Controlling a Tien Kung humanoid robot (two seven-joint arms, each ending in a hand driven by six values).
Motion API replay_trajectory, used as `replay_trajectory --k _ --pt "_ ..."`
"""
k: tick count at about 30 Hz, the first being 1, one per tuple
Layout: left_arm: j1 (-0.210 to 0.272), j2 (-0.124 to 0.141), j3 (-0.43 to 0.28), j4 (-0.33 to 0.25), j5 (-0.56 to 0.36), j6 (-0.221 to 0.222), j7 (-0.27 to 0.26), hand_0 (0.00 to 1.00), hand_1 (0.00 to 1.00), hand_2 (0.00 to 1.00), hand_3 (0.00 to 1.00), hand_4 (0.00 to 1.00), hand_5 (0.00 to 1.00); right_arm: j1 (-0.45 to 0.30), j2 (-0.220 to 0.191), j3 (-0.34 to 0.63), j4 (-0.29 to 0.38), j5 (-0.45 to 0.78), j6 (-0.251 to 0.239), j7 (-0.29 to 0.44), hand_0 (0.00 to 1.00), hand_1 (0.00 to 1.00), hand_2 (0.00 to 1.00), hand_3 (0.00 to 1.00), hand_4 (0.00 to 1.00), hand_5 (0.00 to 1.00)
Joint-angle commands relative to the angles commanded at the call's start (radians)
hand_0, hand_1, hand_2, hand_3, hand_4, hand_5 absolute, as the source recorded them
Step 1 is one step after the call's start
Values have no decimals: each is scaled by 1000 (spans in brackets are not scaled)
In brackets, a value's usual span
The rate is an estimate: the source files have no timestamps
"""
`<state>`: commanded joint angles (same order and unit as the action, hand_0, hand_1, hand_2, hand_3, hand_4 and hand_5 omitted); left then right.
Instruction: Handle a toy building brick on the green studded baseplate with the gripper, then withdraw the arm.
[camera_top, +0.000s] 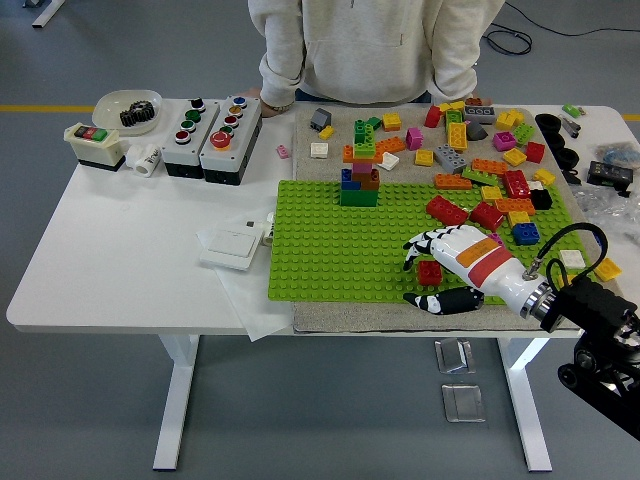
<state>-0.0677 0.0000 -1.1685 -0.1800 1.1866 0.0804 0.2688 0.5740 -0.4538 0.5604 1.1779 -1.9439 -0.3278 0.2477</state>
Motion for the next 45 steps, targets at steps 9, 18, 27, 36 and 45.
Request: replay_trajectory --k 9,18,27,36,45 --pt "-2 0 4 0 -4 0 0 781 722 687 576 592 628 8 8 -20 -16 -8 -3 -2 741 702 745 586 793 538" --pt "-2 0 4 0 -6 -1 0 779 721 689 574 593 625 9 8 -34 -6 4 -10 4 756 708 748 597 798 539" --pt "-2 0 5 0 -6 -1 0 781 721 690 576 593 624 8 8 -43 -9 1 -6 1 757 710 748 596 801 536" --pt "0 1 4 0 -3 -2 1 782 722 691 575 594 626 2 7 -48 -23 -2 -2 -2 760 712 749 599 803 528" --pt "3 1 2 0 5 -3 4 780 722 692 575 593 625 -4 7 -46 -23 -5 -2 -3 760 712 749 600 803 520"
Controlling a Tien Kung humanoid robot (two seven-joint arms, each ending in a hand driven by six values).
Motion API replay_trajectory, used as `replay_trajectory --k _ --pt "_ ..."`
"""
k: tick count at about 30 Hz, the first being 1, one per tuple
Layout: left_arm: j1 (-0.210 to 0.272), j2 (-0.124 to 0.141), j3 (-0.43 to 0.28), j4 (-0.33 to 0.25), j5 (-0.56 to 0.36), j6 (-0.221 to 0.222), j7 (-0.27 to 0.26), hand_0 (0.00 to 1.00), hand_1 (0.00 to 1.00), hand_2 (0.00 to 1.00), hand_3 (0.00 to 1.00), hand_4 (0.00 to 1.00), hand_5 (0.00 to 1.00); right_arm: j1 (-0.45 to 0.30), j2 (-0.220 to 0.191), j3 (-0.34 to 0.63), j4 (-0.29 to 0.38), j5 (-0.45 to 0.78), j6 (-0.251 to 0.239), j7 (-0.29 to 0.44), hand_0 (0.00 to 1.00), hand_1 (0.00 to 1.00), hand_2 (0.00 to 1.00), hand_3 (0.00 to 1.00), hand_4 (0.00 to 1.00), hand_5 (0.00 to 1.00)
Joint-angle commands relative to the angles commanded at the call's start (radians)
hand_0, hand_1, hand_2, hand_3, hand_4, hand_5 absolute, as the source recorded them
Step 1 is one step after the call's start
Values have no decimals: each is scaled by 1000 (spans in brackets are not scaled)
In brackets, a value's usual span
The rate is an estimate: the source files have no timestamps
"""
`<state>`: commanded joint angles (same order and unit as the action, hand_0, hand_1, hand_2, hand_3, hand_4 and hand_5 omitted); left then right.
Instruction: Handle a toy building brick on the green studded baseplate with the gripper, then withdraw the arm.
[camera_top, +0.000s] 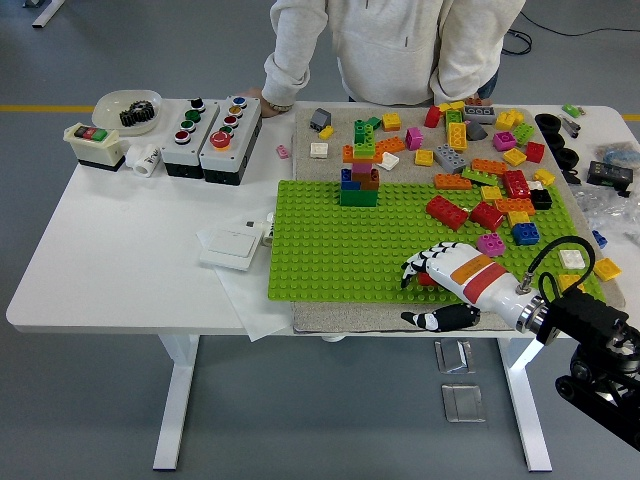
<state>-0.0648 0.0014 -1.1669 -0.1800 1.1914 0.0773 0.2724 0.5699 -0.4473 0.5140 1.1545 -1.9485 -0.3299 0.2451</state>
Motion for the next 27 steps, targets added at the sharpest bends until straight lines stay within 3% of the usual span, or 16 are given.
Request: replay_trajectory --k 16,27 --pt "-1 1 5 0 -2 -1 0 781 722 692 573 595 624 -2 0 8 -12 -3 -2 1 760 713 749 604 805 507" --pt "-4 1 -1 0 1 0 0 779 722 691 574 595 623 -9 -7 27 20 16 -24 11 758 715 755 618 805 502"
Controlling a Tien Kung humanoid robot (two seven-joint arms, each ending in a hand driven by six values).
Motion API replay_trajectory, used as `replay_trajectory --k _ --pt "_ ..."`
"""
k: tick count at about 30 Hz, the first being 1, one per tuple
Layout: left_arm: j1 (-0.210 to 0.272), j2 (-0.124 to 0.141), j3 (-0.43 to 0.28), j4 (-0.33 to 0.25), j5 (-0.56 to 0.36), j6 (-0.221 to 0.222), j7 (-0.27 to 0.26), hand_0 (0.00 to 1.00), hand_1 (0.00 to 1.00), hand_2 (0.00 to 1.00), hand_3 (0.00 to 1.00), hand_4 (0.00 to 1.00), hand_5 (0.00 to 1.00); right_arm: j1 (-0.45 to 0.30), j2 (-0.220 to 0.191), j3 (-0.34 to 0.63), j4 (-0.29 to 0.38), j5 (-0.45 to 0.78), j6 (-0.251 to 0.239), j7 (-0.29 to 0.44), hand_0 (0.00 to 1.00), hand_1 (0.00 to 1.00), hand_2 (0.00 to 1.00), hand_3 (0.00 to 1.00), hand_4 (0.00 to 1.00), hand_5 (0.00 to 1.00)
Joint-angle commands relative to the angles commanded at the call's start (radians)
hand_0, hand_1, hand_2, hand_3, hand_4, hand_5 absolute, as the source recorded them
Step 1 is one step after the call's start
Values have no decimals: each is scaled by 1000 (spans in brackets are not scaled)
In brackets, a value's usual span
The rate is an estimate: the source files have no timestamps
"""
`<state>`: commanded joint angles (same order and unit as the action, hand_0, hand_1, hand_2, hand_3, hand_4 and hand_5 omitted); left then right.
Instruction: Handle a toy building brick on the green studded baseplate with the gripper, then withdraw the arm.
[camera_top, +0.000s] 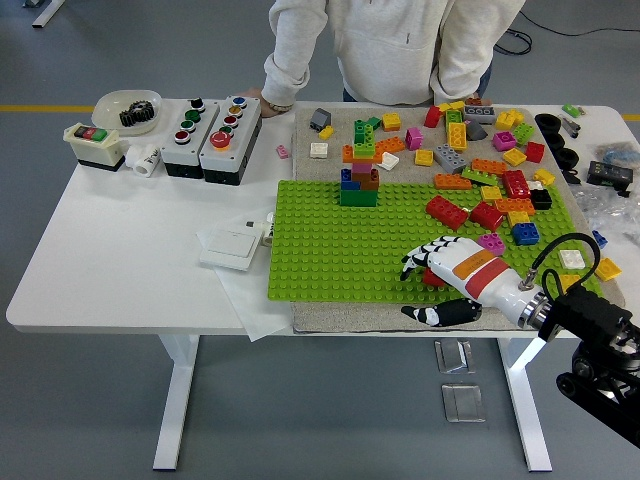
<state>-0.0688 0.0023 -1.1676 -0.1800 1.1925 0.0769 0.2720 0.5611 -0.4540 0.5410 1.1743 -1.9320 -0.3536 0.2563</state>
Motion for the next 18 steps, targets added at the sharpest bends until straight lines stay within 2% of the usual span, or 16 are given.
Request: replay_trajectory --k 3,4,9,10,18 --pt "0 0 -1 0 -1 1 0 779 722 691 574 595 623 -8 -6 17 12 5 -13 0 758 715 755 618 805 502" --pt "0 0 -2 0 0 0 0 780 722 690 573 596 624 -13 -10 24 18 14 -27 2 681 670 731 598 800 499" --pt "0 0 -2 0 0 0 -1 780 722 690 573 596 624 -25 -18 42 27 30 -89 -4 681 670 731 598 800 499" --pt "0 0 -1 0 0 0 0 781 722 690 573 595 622 -26 -19 45 25 26 -89 -11 644 643 711 582 798 506" --pt "-2 0 -3 0 0 0 -1 779 722 690 572 597 624 -42 -33 58 8 30 -76 -9 631 633 706 560 797 507"
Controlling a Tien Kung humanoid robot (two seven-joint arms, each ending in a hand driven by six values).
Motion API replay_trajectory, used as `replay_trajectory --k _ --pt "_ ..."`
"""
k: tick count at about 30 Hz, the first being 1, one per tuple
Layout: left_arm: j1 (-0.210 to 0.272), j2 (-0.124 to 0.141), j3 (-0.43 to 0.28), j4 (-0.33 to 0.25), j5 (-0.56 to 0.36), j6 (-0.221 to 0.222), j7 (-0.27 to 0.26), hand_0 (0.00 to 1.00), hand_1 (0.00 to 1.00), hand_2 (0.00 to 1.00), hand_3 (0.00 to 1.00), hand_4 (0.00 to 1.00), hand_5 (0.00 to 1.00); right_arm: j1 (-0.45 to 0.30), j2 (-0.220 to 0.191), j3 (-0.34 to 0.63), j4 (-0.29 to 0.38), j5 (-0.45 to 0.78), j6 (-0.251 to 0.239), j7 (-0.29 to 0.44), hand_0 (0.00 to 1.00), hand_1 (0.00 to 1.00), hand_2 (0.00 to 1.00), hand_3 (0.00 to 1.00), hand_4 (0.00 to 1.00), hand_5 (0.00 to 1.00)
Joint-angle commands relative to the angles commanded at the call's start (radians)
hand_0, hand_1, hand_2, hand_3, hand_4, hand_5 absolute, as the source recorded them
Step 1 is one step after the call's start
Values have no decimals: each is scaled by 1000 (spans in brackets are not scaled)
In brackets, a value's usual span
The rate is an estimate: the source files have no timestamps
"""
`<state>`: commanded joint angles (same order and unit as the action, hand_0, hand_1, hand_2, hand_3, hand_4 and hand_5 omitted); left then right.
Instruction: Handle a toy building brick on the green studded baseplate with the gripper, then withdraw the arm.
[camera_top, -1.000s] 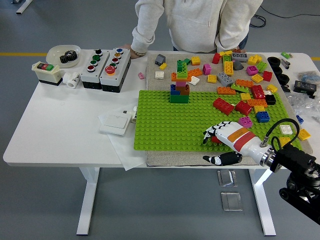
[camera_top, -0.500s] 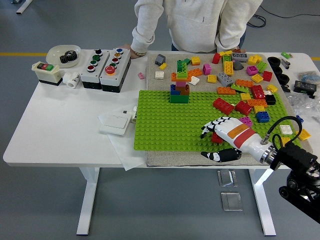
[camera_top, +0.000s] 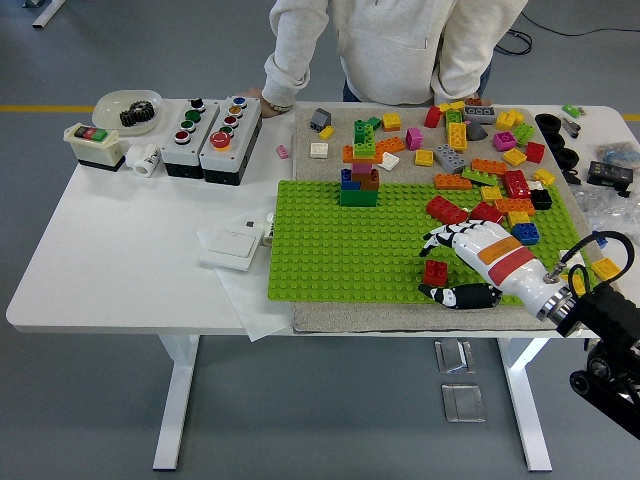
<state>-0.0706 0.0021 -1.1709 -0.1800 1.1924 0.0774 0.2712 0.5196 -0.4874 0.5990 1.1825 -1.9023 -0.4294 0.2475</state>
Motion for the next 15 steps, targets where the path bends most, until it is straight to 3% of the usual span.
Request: replay_trajectory --k 8,15 --pt "0 0 1 0 0 -1 -1 779 722 691 572 595 621 -11 -9 9 6 43 4 31 612 627 694 580 795 504" --pt "0 0 -1 0 3 -1 0 779 722 690 572 595 621 -24 -26 -2 14 109 40 60 621 629 695 591 791 507"
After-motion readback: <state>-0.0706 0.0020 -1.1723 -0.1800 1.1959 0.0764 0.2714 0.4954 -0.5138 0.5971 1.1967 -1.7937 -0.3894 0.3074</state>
